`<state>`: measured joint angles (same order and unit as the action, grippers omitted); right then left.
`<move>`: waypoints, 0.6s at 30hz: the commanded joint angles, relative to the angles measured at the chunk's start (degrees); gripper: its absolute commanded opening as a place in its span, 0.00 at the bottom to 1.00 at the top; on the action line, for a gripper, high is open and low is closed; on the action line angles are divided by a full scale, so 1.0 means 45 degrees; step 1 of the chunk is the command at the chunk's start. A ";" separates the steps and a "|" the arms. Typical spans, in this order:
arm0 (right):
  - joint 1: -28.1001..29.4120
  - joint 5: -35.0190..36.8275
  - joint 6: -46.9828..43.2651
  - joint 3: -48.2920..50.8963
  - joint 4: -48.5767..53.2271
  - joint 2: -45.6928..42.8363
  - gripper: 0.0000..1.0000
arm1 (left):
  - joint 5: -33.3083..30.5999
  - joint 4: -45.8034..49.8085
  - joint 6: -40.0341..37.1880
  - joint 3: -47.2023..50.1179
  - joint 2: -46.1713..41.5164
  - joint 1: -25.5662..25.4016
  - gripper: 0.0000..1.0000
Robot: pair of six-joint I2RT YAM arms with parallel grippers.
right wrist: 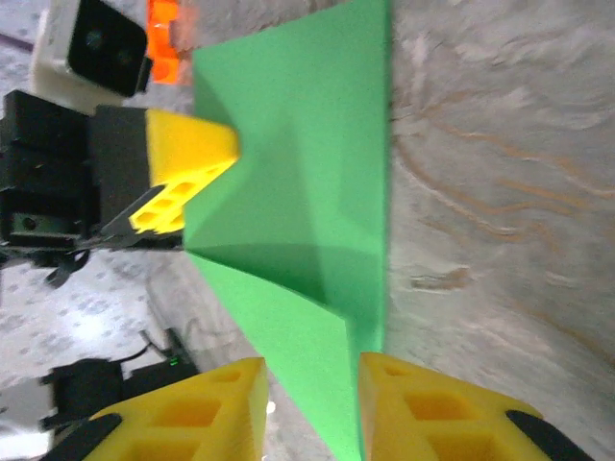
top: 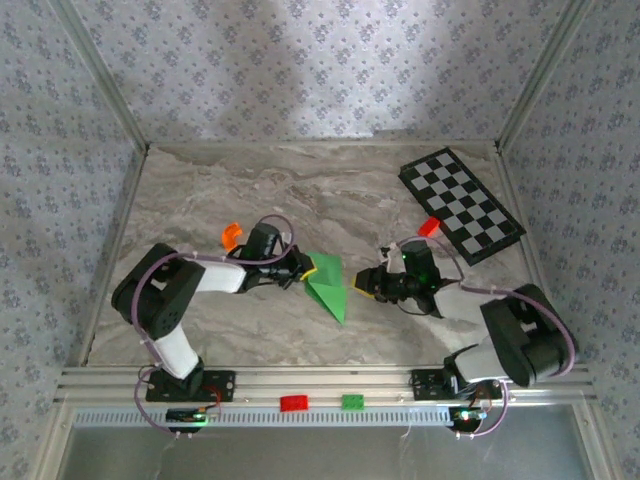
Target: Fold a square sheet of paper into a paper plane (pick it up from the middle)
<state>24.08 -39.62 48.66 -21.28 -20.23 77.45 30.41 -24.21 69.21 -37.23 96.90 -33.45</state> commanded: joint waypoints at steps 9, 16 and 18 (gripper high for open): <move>0.2627 0.7906 -0.4009 -0.1489 0.5165 -0.3578 0.37 | -0.2716 0.2717 -0.0979 0.0567 -0.2716 0.0251 0.05; 0.3294 1.0199 -0.4194 -0.1248 0.4941 -0.4459 0.45 | -0.3508 0.3445 -0.0966 0.0931 -0.3743 0.0275 0.09; 0.3204 1.0180 -0.3770 -0.1029 0.4943 -0.4691 0.51 | -0.3419 0.3371 -0.0929 0.0952 -0.3728 0.0275 0.11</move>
<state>38.74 0.75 31.68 -26.79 1.19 58.08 16.43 -10.87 65.82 -33.39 80.97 -32.47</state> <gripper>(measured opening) 0.487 0.103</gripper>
